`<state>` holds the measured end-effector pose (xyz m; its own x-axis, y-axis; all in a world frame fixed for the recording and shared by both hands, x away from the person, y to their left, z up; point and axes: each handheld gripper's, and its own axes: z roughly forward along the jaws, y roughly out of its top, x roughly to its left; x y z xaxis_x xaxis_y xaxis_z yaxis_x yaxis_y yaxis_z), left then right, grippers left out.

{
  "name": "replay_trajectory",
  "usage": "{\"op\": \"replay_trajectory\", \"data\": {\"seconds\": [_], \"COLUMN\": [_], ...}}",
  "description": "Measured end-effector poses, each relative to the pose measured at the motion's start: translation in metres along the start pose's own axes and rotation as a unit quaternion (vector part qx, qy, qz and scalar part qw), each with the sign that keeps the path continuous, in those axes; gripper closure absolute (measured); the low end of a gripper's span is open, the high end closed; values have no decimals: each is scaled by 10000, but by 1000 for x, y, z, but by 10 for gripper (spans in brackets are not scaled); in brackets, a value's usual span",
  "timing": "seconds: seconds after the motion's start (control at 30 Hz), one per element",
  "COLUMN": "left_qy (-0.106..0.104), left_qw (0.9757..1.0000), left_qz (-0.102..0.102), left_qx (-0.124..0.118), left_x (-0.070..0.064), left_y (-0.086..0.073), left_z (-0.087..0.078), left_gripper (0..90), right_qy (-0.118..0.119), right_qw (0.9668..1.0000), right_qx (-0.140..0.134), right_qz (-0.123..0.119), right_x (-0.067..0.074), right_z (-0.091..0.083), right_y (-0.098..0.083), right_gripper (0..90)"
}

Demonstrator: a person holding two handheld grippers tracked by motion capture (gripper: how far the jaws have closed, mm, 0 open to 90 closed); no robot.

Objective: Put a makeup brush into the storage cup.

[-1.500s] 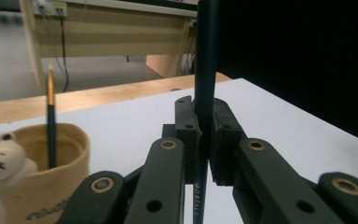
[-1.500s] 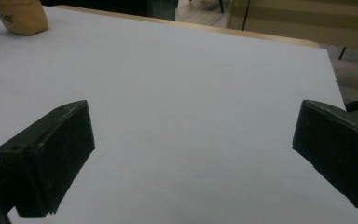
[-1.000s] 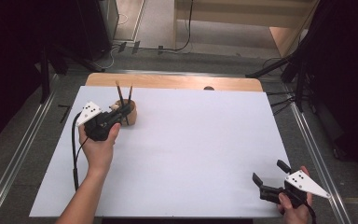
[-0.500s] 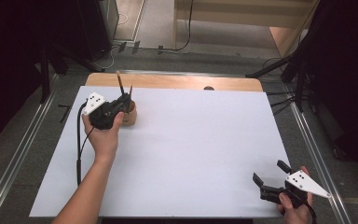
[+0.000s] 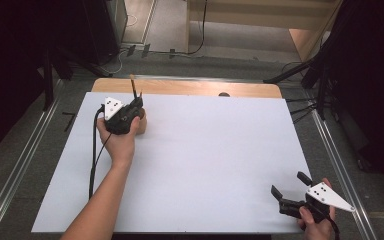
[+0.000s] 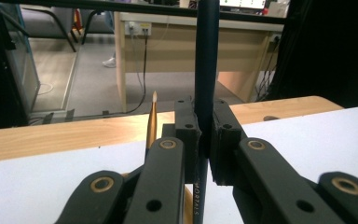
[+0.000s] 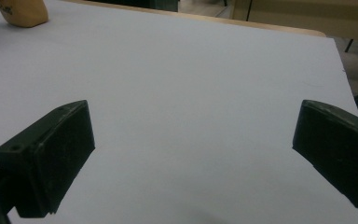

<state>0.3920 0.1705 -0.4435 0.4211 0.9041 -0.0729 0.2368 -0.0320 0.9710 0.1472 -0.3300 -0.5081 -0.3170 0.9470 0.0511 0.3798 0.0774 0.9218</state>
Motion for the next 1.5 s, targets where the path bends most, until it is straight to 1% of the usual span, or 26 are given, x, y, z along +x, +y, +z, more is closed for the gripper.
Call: {"op": "replay_trajectory", "data": {"seconds": [0.1,0.23,0.27,0.5,0.63,0.73,0.8,1.03,1.07,1.1,1.23,1.3,1.4,1.5], "left_qy": [86,170,183,343,405,498,579,543,538,526,517,504,488,400], "left_qw": [10000,9997,9997,9989,9984,9977,9972,9974,9974,9974,9974,9976,9978,9982], "left_qz": [-3,91,78,148,153,150,74,43,16,-9,-46,-50,-106,-148], "left_qx": [35,124,138,295,354,427,460,470,471,499,491,482,444,420], "left_x": [0,-1,-1,-1,-2,-2,-1,-2,-2,-2,-1,-1,-1,-1], "left_y": [-3,-8,-9,-17,-19,-20,-21,-22,-23,-24,-27,-27,-26,-25], "left_z": [5,12,14,22,24,25,25,24,24,24,23,23,21,16], "left_gripper": [846,846,846,846,845,843,840,809,813,839,830,811,781,757], "right_qy": [5,16,21,6,5,3,8,17,17,17,11,10,14,14], "right_qw": [10000,10000,10000,10000,10000,10000,10000,10000,10000,10000,10000,10000,10000,10000], "right_qx": [-7,-8,-5,-1,7,7,5,17,20,22,18,19,15,13], "right_qz": [1,-2,-7,2,-2,7,7,-4,-5,-4,-11,-12,-2,1], "right_x": [0,-1,-1,-2,-3,-3,-3,-3,-3,-3,-3,-3,-3,-2], "right_z": [0,0,0,0,0,0,0,1,1,1,1,1,1,1], "right_y": [0,0,0,-1,-1,-2,-2,-2,-2,-2,-2,-2,-2,-2], "right_gripper": [0,0,0,0,0,0,0,0,0,0,0,0,0,0]}}
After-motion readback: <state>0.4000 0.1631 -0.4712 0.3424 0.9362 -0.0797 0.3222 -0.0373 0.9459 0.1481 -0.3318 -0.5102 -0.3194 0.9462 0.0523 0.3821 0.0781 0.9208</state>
